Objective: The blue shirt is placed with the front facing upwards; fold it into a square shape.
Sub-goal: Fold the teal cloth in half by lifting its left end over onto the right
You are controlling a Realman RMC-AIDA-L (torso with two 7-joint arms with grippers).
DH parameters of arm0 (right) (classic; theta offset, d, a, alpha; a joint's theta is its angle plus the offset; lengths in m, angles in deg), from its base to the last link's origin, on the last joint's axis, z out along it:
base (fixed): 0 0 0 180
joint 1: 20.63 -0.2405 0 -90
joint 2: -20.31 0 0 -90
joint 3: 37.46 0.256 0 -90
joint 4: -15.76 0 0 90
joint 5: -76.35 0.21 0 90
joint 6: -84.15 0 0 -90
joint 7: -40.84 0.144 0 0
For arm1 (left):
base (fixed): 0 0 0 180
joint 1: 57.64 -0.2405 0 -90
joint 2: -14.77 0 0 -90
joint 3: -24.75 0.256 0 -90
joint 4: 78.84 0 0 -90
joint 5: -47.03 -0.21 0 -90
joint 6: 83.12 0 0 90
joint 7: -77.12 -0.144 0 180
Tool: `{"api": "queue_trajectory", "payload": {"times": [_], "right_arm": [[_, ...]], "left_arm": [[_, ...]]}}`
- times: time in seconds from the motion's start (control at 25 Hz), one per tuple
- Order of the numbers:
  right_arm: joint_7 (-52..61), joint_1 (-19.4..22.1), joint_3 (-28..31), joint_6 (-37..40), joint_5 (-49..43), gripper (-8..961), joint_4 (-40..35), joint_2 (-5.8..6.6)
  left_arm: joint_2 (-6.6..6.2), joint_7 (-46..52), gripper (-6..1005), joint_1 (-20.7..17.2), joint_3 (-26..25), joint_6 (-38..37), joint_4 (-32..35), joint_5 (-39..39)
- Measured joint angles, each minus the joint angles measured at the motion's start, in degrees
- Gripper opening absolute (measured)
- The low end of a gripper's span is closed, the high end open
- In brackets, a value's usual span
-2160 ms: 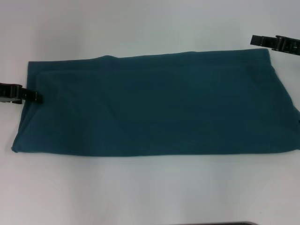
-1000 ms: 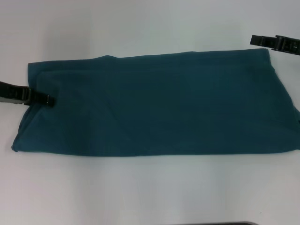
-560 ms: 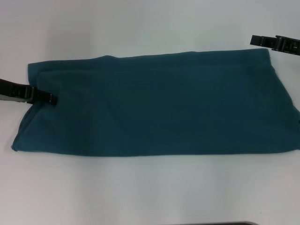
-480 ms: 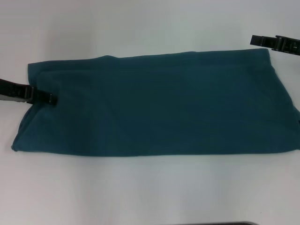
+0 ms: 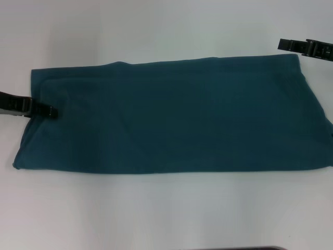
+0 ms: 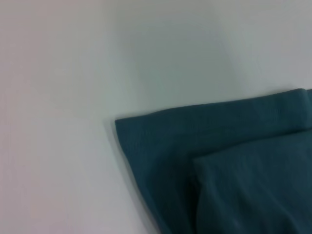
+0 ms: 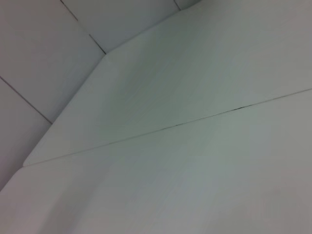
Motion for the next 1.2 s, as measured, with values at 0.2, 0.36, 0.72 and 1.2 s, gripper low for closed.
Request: {"api": "queue_trajectory", "payload": {"times": [0.2,0.36,0.72,1.2], "right_arm": [[0.0,0.0,0.0,0.0,0.0,173,0.0,0.00],[0.0,0.0,0.0,0.0,0.0,173,0.0,0.00],[0.0,0.0,0.0,0.0,0.0,174,0.0,0.00],[0.0,0.0,0.0,0.0,0.0,175,0.0,0.00]], "left_arm": [[-0.09,0.3,616,-0.1,0.0,-0.3,-0.1,-0.2],[-0.13,0.3,613,-0.2,0.0,-0.9,-0.1,-0.2],[0.03,-0.2,605,0.3,0.5,-1.9,-0.1,0.0],[0.22,-0.4,594,0.8,0.6,-1.7,-0.3,0.3]]}}
